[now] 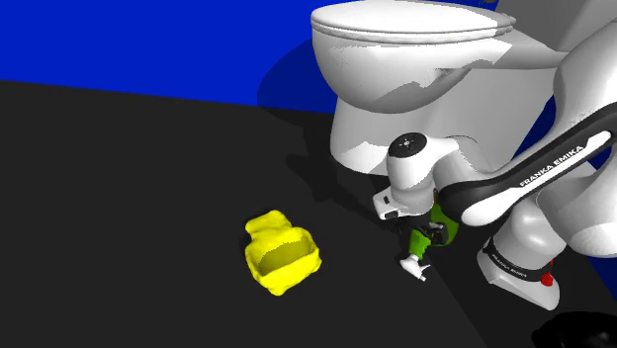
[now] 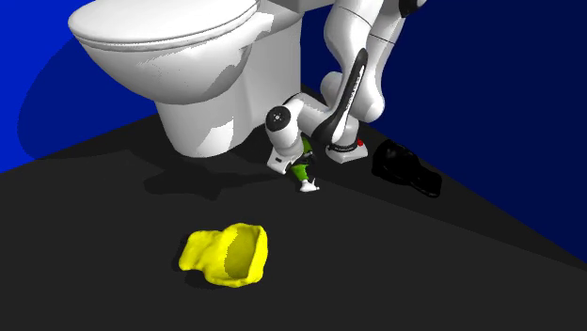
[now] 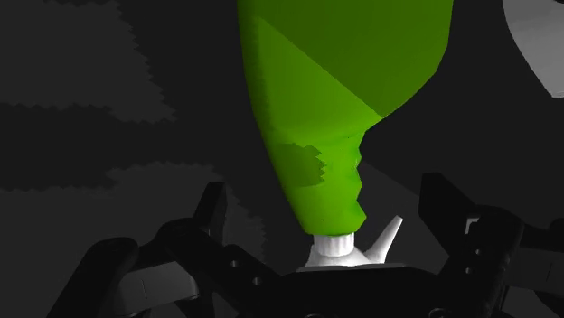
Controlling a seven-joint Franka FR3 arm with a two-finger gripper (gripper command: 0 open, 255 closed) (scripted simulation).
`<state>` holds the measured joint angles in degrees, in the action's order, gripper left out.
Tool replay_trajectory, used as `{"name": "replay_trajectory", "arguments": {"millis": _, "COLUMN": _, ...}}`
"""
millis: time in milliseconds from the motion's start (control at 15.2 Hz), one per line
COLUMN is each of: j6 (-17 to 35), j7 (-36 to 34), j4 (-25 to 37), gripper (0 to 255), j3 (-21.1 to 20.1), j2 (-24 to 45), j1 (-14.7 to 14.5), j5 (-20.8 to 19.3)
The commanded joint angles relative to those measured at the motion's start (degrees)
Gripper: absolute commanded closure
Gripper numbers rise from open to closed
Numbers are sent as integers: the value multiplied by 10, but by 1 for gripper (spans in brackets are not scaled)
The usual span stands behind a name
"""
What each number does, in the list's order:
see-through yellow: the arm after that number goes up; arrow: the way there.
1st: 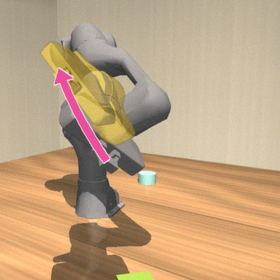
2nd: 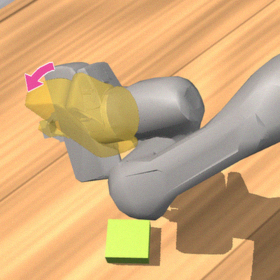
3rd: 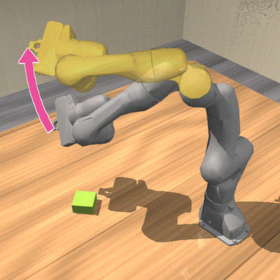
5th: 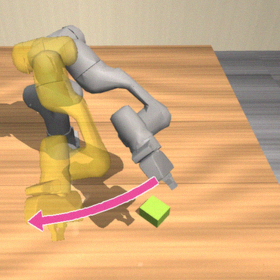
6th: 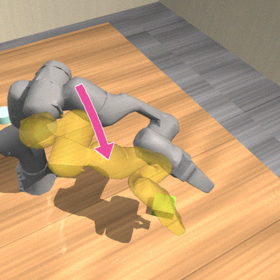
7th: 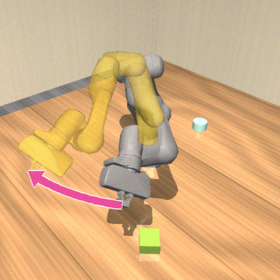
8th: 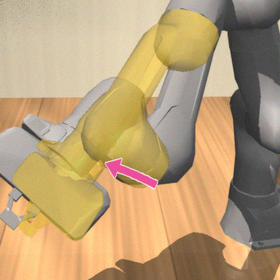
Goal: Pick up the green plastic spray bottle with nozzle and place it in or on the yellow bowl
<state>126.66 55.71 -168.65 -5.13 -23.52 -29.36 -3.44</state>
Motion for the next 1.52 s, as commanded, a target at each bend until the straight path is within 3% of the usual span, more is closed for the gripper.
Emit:
{"name": "replay_trajectory", "arguments": {"millis": 0, "j6": 19, "j7": 1, "j4": -9, "gripper": 0, "j3": 0, "j2": 11, "j1": 1, "j5": -3}}
{"name": "replay_trajectory", "arguments": {"millis": 264, "j6": 61, "j7": -3, "j4": -24, "gripper": 0, "j3": 0, "j2": 37, "j1": 6, "j5": -9}}
{"name": "replay_trajectory", "arguments": {"millis": 726, "j6": 61, "j7": -3, "j4": -24, "gripper": 0, "j3": 0, "j2": 37, "j1": 6, "j5": -9}}
{"name": "replay_trajectory", "arguments": {"millis": 792, "j6": 61, "j7": -3, "j4": -24, "gripper": 255, "j3": 0, "j2": 37, "j1": 6, "j5": -9}}
{"name": "replay_trajectory", "arguments": {"millis": 1452, "j6": 48, "j7": -1, "j4": -23, "gripper": 255, "j3": 0, "j2": 25, "j1": 5, "j5": -7}}
